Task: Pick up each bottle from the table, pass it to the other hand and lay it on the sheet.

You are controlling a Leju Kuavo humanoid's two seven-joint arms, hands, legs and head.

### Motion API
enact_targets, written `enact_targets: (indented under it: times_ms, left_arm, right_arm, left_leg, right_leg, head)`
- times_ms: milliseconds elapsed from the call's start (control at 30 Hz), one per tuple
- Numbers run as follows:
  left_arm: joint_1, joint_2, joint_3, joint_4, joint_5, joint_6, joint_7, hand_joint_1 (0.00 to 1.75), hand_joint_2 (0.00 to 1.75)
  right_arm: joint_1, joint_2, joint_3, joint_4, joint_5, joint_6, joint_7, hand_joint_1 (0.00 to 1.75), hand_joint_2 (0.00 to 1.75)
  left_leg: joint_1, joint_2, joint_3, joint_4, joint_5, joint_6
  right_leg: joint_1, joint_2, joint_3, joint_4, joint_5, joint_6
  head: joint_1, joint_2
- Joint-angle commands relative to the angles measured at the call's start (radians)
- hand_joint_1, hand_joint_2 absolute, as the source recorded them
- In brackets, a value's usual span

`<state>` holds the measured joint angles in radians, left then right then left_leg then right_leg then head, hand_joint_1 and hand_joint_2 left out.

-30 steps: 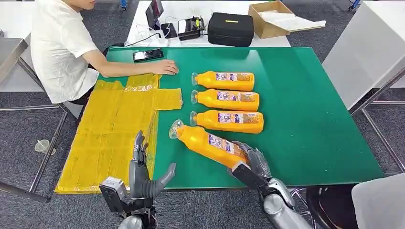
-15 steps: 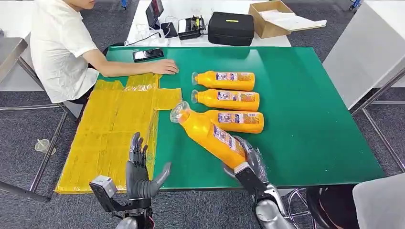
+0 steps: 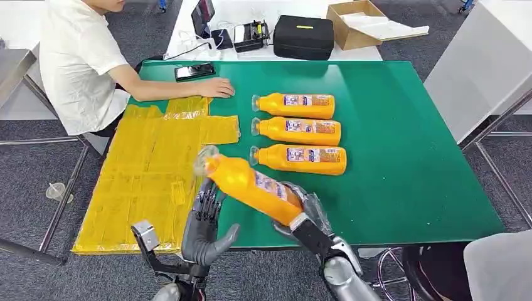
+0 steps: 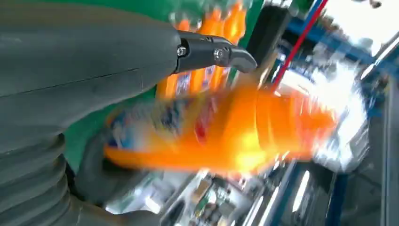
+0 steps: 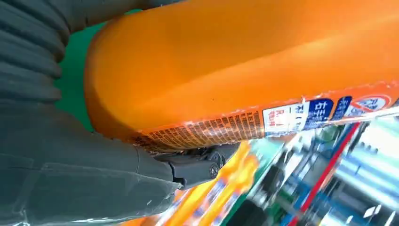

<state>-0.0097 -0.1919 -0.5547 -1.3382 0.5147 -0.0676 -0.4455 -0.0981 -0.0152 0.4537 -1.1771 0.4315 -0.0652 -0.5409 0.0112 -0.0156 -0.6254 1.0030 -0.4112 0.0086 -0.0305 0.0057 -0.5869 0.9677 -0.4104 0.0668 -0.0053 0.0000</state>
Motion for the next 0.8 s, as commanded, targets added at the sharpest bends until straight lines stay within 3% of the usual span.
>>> enact_targets:
  times_ms: [33,567,800]
  left_arm:
    - [-0.083,0.006,-0.009,0.146,0.081,-0.075,0.077,0.00,1.75]
    - [-0.140,-0.027,0.045,0.187,0.164,-0.065,0.093,0.00,1.75]
    - [-0.150,-0.045,0.090,0.118,0.110,0.110,-0.014,0.00,1.75]
  right_arm:
    - [-0.190,0.034,0.202,0.236,0.081,-0.050,-0.033,1.75,1.75]
    - [-0.212,0.053,0.327,0.243,0.120,-0.068,-0.058,1.69,1.75]
    - [-0.196,0.053,0.364,0.217,0.059,-0.040,-0.033,1.75,1.75]
  left_leg:
    - [0.000,0.004,0.003,-0.001,-0.001,0.000]
    - [0.001,0.001,0.001,0.000,-0.001,0.000]
    - [0.001,0.001,0.002,0.001,-0.001,0.000]
  right_leg:
    - [0.001,0.002,0.002,-0.001,0.000,-0.002]
    - [0.001,0.000,0.001,0.000,0.000,-0.003]
    - [0.001,-0.001,0.002,0.000,-0.001,-0.003]
  head:
    - [0.000,0.000]
    - [0.000,0.000]
    - [0.000,0.000]
